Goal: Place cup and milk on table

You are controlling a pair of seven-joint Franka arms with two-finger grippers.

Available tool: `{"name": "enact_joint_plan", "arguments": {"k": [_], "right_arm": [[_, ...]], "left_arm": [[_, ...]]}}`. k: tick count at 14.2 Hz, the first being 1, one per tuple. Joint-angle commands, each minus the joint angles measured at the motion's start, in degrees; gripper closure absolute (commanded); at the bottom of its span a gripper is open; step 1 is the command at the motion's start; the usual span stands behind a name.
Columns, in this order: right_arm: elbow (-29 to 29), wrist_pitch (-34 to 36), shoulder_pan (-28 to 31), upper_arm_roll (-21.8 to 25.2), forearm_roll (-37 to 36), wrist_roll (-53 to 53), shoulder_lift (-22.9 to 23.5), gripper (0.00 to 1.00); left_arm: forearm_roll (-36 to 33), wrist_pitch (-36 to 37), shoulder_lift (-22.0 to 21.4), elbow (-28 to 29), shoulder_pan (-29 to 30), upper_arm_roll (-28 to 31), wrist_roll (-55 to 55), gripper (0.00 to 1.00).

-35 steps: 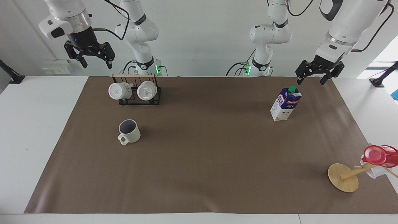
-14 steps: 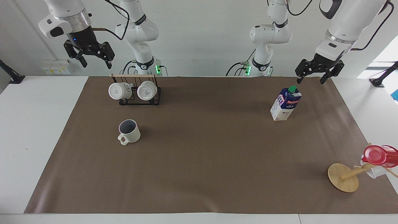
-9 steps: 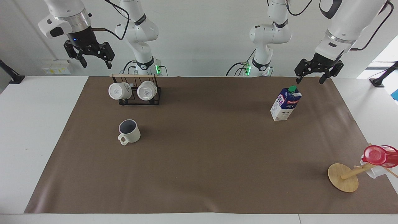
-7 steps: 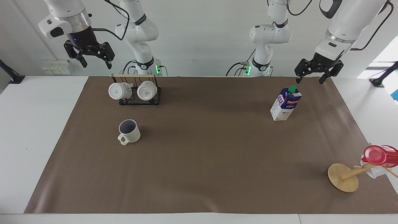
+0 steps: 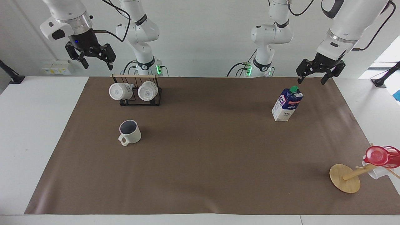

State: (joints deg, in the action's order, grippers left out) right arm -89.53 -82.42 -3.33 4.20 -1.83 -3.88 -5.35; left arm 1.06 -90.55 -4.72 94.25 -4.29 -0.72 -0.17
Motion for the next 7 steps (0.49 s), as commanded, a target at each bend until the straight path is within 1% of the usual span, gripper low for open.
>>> {"name": "enact_joint_plan", "arguments": {"k": [1,2,4,6,7], "right_arm": [[-2.66,-2.3,0.52,-0.16,0.95,-1.92,-0.89,0.0],[-3.71,-2.82,0.52,-0.16,0.95,-1.93,-0.8,0.0],[-7.04,-7.9,-0.18,-0.25,0.95,-1.84,-0.89,0.0],[-9.07,-10.2,-0.45,-0.77,0.95,-1.57,-0.28,0.0],[-10.82,-11.69,-1.49,-0.78,0.86,-1.66,-0.19,0.0]], "left_arm": [[0.61,0.9,-0.29,-0.82,-0.72,0.63,0.52,0.0],[0.61,0.9,-0.29,-0.82,-0.72,0.63,0.52,0.0],[0.61,1.34,-0.29,-0.74,-0.54,0.8,0.35,0.0],[0.61,1.43,-0.38,-0.74,-0.37,0.81,0.26,0.0],[0.61,1.52,-0.38,-0.74,-0.28,0.81,0.26,0.0]]}}
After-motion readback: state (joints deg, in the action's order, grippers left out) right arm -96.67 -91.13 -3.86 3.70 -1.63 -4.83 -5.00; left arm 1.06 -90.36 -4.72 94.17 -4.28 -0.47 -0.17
